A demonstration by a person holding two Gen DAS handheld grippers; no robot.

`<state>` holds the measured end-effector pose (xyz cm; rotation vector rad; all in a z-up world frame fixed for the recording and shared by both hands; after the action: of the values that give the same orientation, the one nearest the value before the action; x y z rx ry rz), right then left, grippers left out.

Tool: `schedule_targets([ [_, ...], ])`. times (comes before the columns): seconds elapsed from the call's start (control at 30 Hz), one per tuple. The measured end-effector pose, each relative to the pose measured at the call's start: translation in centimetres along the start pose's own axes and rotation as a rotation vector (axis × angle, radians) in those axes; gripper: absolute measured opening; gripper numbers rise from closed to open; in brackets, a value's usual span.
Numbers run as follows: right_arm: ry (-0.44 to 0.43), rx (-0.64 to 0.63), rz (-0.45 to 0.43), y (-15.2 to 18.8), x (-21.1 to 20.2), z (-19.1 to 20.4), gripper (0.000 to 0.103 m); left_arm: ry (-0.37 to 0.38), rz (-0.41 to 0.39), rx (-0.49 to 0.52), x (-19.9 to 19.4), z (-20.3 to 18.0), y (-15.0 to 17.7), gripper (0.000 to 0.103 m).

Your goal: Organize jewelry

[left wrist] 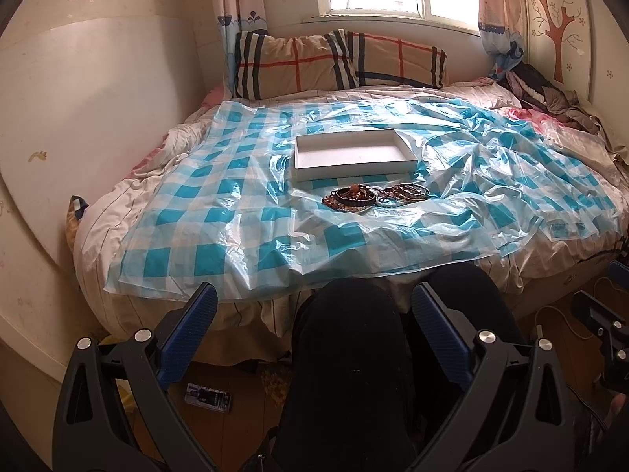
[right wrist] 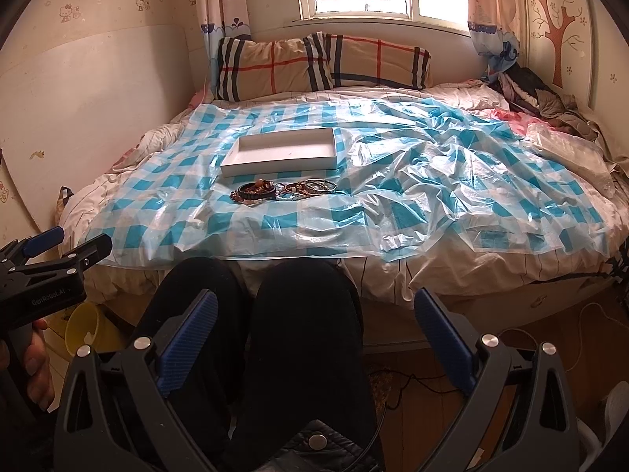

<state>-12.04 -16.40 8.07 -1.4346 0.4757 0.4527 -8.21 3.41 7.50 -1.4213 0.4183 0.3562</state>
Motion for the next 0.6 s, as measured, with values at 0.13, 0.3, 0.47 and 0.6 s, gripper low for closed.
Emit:
schedule_targets([
  [0.13,0.0,-0.001,-0.001,0.0,0.1,0.0,0.096,0.0,0.001,0.001,0.1,0.0,-0.1,0.095],
  [0.3,0.0,-0.002,0.0,0.0,0.1,0.0,0.096,0.0,0.002,0.0,0.1,0.0,-0.1,0.095],
  [0.47,0.0,-0.006,0.005,0.2,0.5,-0.1,0.096,0.0,0.009,-0.001,0.1,-0.1,0.1,0.095],
  [0.6,0.001,-0.023,0.019,0.0,2.1,0.0,0.096,0.005,0.035,-0.007,1.2,-0.4,0.5,0.095],
])
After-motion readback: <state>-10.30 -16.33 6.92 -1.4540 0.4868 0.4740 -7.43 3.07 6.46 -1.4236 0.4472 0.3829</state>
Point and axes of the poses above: each gripper's, at about its wrist camera, not at the fingertips, and x roughly the way its jaws point, z to its left, y to its underside, the point moved 4 cm from there along x, roughly the way its jaws point, and after that the axes turned 13 degrees about -z, right-handed, at the moved point
